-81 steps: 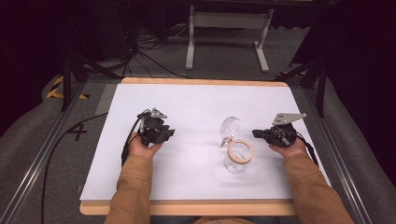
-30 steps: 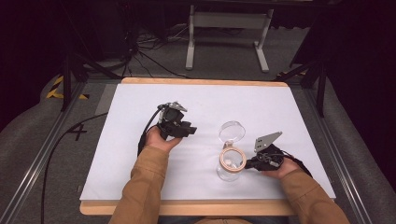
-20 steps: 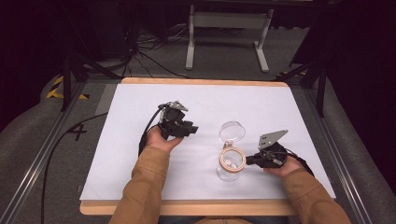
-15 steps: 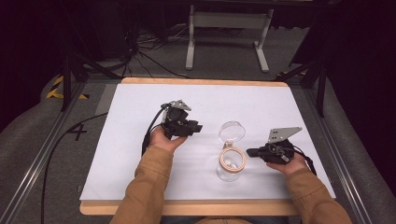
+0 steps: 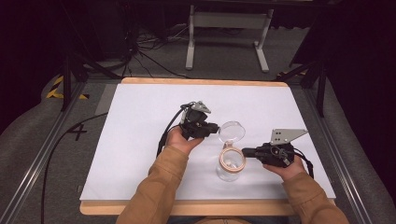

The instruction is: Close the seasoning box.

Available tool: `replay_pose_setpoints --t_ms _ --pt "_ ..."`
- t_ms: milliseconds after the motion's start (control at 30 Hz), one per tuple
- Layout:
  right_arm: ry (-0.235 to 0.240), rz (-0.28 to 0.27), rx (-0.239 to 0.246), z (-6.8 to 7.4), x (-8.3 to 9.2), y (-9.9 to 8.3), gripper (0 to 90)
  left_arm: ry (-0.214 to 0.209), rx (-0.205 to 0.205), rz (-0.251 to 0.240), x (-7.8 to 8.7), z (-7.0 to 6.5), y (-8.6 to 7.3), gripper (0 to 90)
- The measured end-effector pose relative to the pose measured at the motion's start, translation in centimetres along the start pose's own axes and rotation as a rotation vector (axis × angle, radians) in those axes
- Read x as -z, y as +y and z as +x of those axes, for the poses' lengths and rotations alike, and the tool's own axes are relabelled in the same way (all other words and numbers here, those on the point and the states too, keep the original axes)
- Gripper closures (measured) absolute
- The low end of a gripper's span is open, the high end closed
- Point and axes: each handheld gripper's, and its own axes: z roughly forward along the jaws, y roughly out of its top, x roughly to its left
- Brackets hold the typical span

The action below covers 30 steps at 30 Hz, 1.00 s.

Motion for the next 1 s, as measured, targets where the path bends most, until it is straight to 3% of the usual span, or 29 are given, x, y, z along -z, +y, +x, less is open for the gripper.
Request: replay_pose_setpoints --t_ms 267,400,733,1000 --pt "-0.005 -0.018 0.002 0.8 -0.1 0.9 89.3 -0.006 -0.014 -0.016 -0.5 -0.6 0.1 83.6" --pt "-0.014 -0.040 -0.020 0.6 0.1 1.0 89.4 -0.017 -0.016 -0.015 -0.5 -0.8 0.1 83.2" --pt "0.006 -0.066 -0.036 0.8 0.4 1.5 89.3 -0.037 -0.032 -0.003 -0.2 -1.1 0.2 81.6" --pt "0.016 -0.069 -0.029 0.9 0.4 1.6 89.2 -0.047 -0.023 0.005 0.1 -1.1 0.2 81.0"
